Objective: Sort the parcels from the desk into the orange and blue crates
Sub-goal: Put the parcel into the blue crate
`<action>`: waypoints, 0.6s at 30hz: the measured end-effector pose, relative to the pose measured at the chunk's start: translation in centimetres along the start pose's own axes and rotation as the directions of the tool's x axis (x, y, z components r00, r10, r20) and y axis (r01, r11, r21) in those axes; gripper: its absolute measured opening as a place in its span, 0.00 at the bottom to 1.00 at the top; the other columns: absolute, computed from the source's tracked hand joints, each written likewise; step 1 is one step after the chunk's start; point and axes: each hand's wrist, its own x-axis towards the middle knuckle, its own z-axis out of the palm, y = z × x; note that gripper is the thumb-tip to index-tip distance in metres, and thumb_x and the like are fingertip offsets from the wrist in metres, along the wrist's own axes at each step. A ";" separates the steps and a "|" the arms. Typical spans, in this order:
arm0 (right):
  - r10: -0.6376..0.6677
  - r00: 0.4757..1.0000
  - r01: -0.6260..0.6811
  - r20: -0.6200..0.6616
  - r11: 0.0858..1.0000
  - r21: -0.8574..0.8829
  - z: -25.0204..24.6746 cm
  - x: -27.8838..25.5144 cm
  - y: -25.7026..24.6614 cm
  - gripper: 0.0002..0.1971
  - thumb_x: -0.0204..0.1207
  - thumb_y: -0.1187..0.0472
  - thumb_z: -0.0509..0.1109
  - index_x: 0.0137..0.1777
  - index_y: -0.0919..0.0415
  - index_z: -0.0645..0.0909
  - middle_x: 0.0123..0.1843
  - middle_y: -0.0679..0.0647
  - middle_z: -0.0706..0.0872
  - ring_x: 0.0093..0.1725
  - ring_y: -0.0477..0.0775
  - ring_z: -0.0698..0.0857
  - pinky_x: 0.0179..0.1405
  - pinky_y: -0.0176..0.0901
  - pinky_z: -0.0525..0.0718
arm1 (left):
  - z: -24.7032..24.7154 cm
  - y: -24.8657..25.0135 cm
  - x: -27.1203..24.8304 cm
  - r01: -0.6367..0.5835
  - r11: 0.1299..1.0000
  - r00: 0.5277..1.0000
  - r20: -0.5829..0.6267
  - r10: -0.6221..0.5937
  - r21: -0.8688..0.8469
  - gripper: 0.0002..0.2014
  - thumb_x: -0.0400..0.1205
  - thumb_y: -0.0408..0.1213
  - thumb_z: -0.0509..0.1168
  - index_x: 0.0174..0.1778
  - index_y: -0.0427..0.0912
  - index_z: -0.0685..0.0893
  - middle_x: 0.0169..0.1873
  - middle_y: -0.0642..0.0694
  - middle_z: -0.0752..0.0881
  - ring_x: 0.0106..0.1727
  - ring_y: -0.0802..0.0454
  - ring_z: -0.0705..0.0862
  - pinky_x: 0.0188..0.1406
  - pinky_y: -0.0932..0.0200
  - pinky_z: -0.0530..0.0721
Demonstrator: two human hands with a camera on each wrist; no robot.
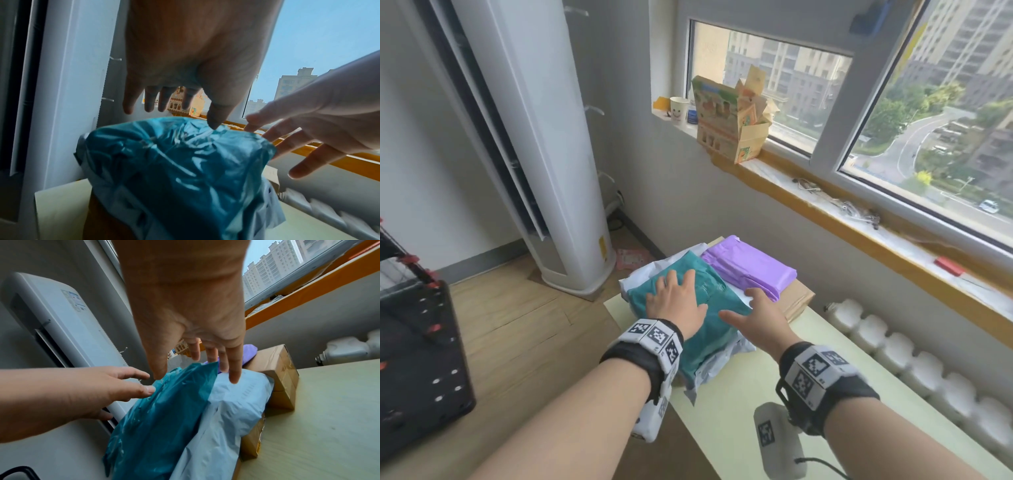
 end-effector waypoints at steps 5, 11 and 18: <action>0.042 0.998 -0.042 0.038 0.999 -0.012 0.7 0.9 0.1 0.37 0.77 0.46 0.75 0.81 0.59 0.66 0.73 0.54 0.78 0.64 0.52 0.79 0.54 0.39 0.76 | 1.4 -0.7 0.8 -0.009 1.000 1.000 -0.026 0.009 -0.015 0.32 0.78 0.59 0.63 0.76 0.51 0.66 0.72 0.45 0.70 0.74 0.43 0.68 0.65 0.46 0.73; 0.100 0.991 -0.107 0.084 0.990 0.086 1.1 1.7 0.5 0.20 0.74 0.55 0.79 0.61 0.62 0.82 0.50 0.51 0.86 0.46 0.49 0.84 0.49 0.44 0.87 | 1.8 -0.9 1.2 0.004 1.000 0.995 -0.099 -0.007 -0.028 0.33 0.71 0.61 0.64 0.71 0.52 0.71 0.66 0.48 0.74 0.69 0.44 0.71 0.62 0.49 0.74; 0.165 0.968 -0.222 0.192 0.915 0.337 0.7 1.4 0.5 0.11 0.73 0.66 0.78 0.54 0.65 0.85 0.52 0.60 0.91 0.51 0.58 0.91 0.56 0.52 0.90 | 1.1 -0.1 0.7 -0.030 0.998 0.988 -0.156 0.021 -0.055 0.30 0.72 0.59 0.62 0.70 0.51 0.74 0.63 0.48 0.78 0.67 0.45 0.74 0.63 0.50 0.74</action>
